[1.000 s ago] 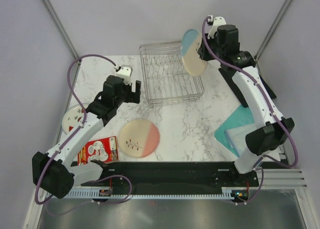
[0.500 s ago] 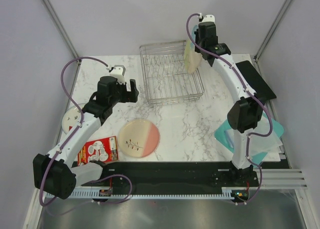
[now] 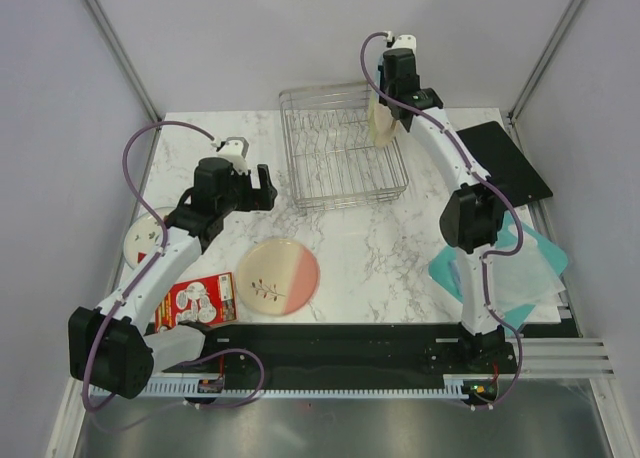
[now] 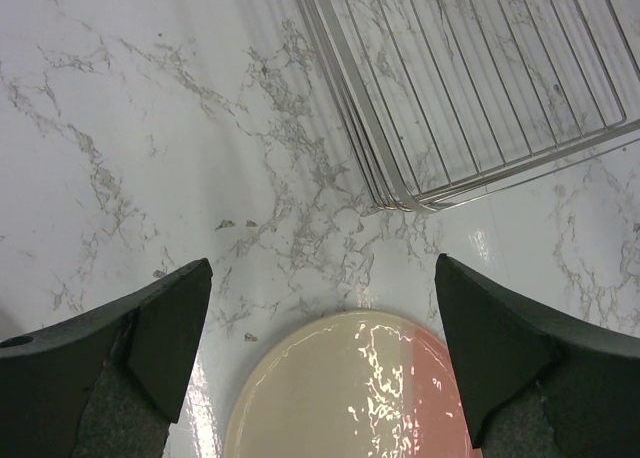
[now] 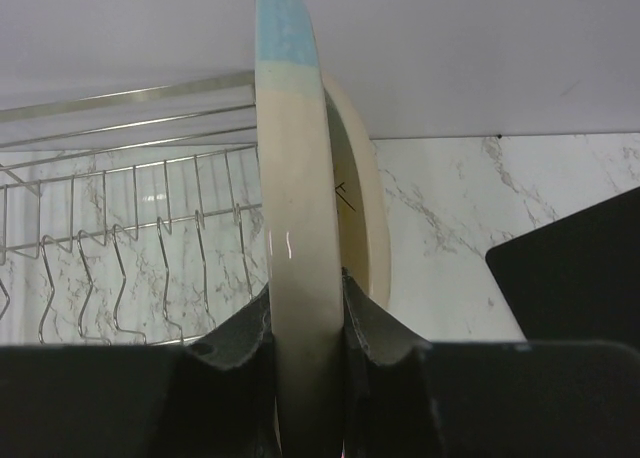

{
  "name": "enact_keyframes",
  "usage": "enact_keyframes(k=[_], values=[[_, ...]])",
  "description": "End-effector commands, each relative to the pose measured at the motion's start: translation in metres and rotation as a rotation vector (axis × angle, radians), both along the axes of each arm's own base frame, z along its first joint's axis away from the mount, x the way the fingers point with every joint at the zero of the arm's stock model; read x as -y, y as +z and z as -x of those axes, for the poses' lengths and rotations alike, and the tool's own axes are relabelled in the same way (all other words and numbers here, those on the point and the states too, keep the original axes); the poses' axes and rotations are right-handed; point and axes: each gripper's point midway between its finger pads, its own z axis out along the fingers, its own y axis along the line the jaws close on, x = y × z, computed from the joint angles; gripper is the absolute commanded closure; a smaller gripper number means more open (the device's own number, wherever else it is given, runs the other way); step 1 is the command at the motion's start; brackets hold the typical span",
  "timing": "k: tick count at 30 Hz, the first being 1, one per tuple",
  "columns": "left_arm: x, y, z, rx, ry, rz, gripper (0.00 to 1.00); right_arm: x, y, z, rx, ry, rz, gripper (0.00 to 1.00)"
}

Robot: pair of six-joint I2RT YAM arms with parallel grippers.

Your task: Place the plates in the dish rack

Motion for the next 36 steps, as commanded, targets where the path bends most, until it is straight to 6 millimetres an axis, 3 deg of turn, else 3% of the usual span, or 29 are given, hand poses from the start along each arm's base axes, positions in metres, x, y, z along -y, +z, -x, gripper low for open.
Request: enact_keyframes(k=[1, 13, 19, 21, 22, 26, 29, 31, 32, 33, 36], values=[[0.003, 0.009, -0.002, 0.027, 0.001, 0.049, 0.0, -0.012, 0.082, -0.013, 0.239, -0.007, -0.105, 1.0], [0.004, 0.004, -0.005, 0.008, 0.006, 0.057, 0.0, -0.028, 0.039, -0.02, 0.173, 0.003, -0.067, 1.0], [-0.008, -0.006, -0.002, -0.033, 0.041, 0.043, 0.0, -0.029, 0.014, -0.031, 0.153, -0.012, -0.045, 1.0], [-0.014, -0.012, 0.002, -0.057, 0.05, 0.022, 0.0, -0.028, 0.006, -0.034, 0.146, -0.018, -0.037, 0.91], [-0.015, -0.014, 0.003, -0.06, 0.053, 0.013, 0.0, -0.028, 0.006, -0.034, 0.146, -0.018, -0.035, 0.78], [-0.023, -0.018, 0.01, -0.067, 0.06, -0.019, 0.0, -0.028, 0.008, -0.032, 0.145, -0.023, -0.047, 0.64], [-0.027, -0.022, 0.015, -0.071, 0.052, -0.049, 0.0, -0.026, 0.019, -0.022, 0.145, -0.008, -0.05, 0.51], [-0.037, -0.03, 0.019, -0.085, 0.069, -0.101, 0.0, -0.021, 0.043, -0.008, 0.162, -0.008, -0.063, 0.45], [-0.042, -0.032, 0.02, -0.084, 0.051, -0.143, 0.0, -0.02, 0.035, 0.0, 0.132, -0.006, -0.062, 0.43], [-0.045, -0.036, 0.022, -0.094, 0.042, -0.165, 0.0, -0.015, 0.062, 0.014, 0.161, -0.002, -0.081, 0.43], [-0.057, -0.053, 0.032, -0.21, 0.006, -0.229, 0.0, -0.009, 0.064, 0.059, 0.087, 0.028, -0.121, 0.4]])
